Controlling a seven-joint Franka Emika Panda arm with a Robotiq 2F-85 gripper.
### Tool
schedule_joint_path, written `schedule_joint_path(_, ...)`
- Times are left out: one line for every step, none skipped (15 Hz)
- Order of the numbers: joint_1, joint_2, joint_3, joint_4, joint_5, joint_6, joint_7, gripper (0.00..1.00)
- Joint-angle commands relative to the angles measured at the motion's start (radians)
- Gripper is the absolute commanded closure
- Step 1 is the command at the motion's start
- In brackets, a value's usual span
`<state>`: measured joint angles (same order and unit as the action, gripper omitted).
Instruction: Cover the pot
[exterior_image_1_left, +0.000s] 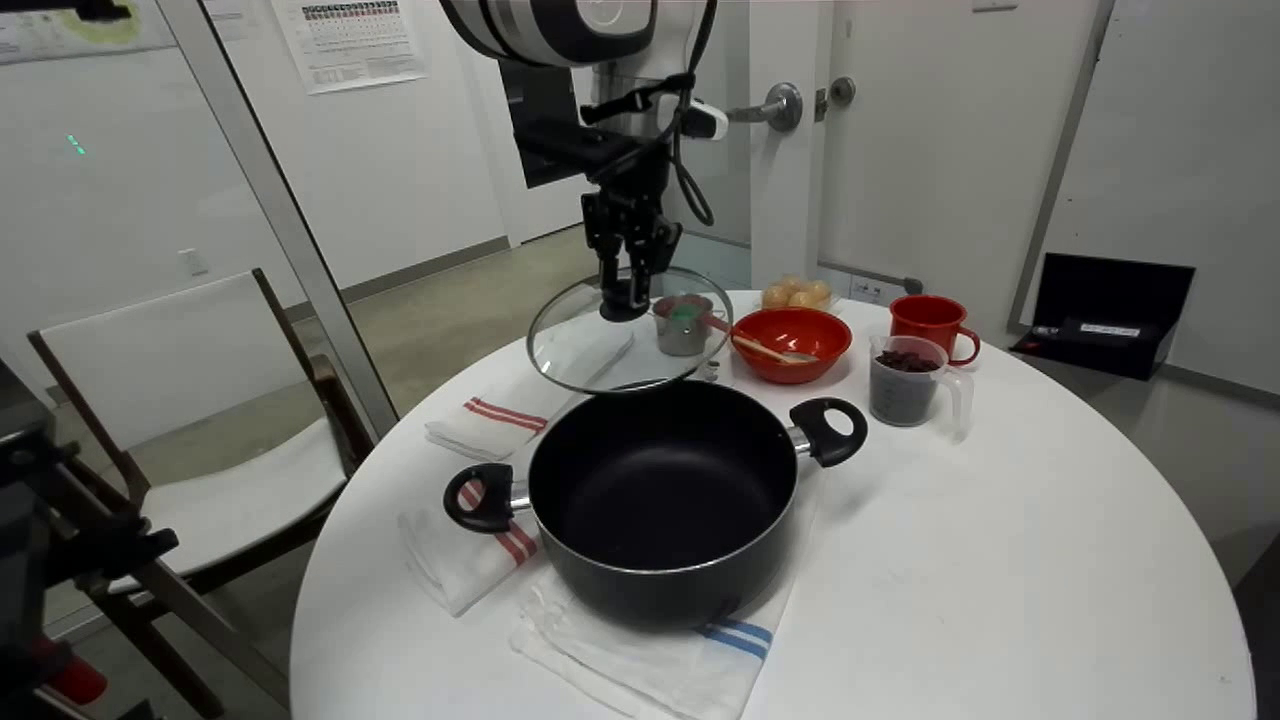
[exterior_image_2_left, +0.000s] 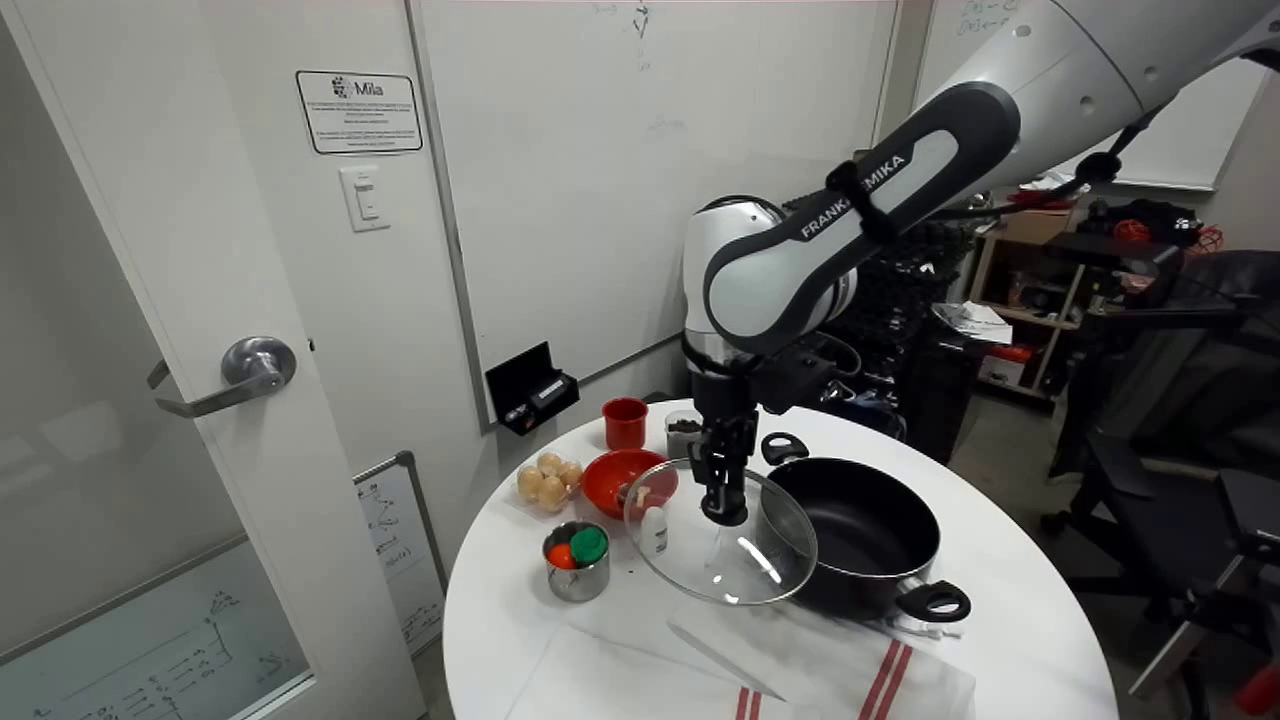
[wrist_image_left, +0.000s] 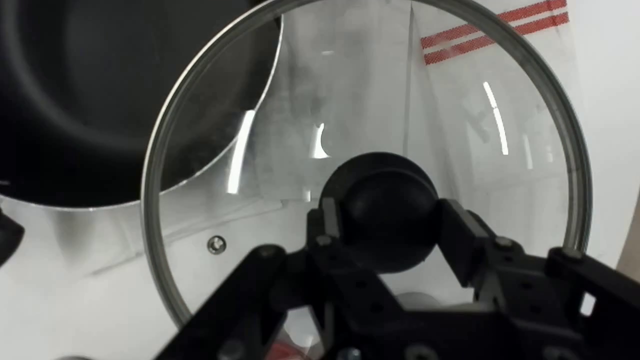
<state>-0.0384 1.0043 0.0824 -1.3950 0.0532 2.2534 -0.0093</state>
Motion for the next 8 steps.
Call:
schedule_joint_path(-0.023, -0.118, -0.015, -0.191, 0.073, 0.088, 0.062, 0.75)
schedule_joint_path(-0.03, -0.136, -0.02, -0.228, 0.088, 0.107, 0.072, 0.75)
schedule_joint_path(-0.036, -0.151, -0.026, -0.258, 0.099, 0.122, 0.082, 0.75)
schedule_joint_path(-0.041, -0.168, -0.032, -0.287, 0.11, 0.136, 0.091, 0.75)
schedule_joint_path(-0.046, -0.185, -0.039, -0.315, 0.119, 0.148, 0.098, 0.75)
schedule_joint_path(-0.051, -0.2, -0.047, -0.339, 0.125, 0.156, 0.103, 0.75)
schedule_joint_path(-0.055, -0.213, -0.053, -0.357, 0.131, 0.161, 0.11, 0.75)
schedule_joint_path(-0.058, -0.226, -0.061, -0.375, 0.135, 0.16, 0.115, 0.75)
